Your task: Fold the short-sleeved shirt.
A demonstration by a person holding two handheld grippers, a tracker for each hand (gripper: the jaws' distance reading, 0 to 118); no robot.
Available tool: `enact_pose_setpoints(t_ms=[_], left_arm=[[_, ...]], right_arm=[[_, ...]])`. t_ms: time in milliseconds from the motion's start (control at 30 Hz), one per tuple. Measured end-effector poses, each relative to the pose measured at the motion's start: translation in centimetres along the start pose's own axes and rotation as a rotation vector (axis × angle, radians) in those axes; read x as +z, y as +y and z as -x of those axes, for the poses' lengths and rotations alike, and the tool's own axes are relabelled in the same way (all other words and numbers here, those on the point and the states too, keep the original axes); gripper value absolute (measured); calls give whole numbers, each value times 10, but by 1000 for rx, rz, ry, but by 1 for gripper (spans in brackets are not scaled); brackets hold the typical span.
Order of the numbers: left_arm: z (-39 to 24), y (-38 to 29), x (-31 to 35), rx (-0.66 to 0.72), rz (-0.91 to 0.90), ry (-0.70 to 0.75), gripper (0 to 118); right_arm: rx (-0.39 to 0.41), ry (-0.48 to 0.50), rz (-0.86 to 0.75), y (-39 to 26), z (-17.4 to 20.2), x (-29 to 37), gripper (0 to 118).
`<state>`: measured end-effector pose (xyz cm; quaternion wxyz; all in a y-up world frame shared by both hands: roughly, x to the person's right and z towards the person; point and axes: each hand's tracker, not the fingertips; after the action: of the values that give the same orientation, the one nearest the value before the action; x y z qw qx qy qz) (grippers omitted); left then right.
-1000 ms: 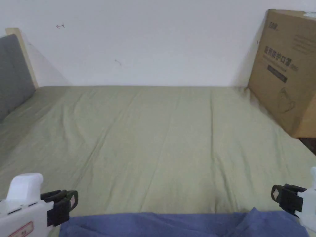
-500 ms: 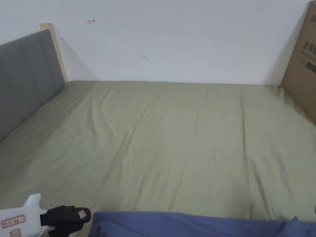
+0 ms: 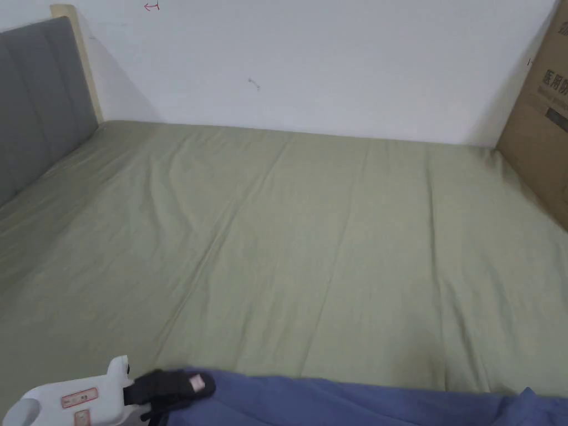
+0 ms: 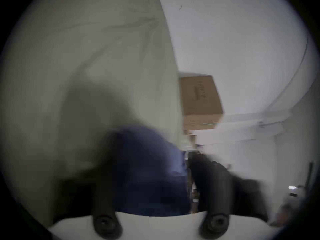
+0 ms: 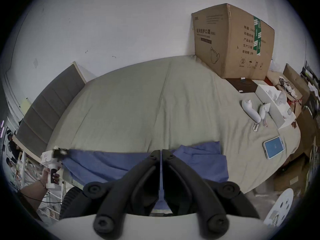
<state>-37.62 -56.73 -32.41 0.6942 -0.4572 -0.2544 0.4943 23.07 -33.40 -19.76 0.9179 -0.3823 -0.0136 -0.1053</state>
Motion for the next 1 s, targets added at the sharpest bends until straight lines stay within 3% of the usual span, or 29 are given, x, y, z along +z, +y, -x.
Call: enact_pose_setpoints(t_ms=[33,67,100,267,333,400,467,500,600,733,767,867,933,967,1000], left_arm=[[8,-3,-1,-27,21,188,10],[11,-7,3,-11,3,31,9],[3,-4,10,-13,-26,10,10],[-69,-10,38,-381,-20,325,10],[-97,-19,56,-486,-92,556,10],[-124,-36,65,-677,-191,889,10],[-138,-51,66,-819,-245,1068,10],[-144,-56,66,-821,-247,1015,10],[-162,-66,44,-598,-174,664,10],[-184,-84,-30,-511,-13,450,11],[-189,-88,-52,-523,39,431,16],[-200,-100,-100,-526,111,416,60],[-208,-105,-111,-514,128,340,107],[-212,-108,-111,-511,134,312,118],[-215,-108,-109,-513,133,315,118]], right_arm=[[-5,7,3,0,1,-1,1],[-12,15,9,0,2,-3,1],[-15,20,16,0,4,-5,1],[-13,60,14,4,8,-6,1],[-15,69,-1,5,9,-7,1],[-28,87,-11,5,7,-9,1],[-56,106,-16,2,3,-12,1],[-70,114,-17,1,1,-13,1],[-85,119,-9,-4,-6,-15,1],[-102,122,-10,-11,-18,-10,1],[-105,123,-11,-13,-21,-8,1],[-117,124,-4,-15,-28,-2,1],[-116,123,-5,-17,-30,2,1],[-113,121,-5,-18,-32,4,1],[-110,120,-5,-18,-33,6,1]])
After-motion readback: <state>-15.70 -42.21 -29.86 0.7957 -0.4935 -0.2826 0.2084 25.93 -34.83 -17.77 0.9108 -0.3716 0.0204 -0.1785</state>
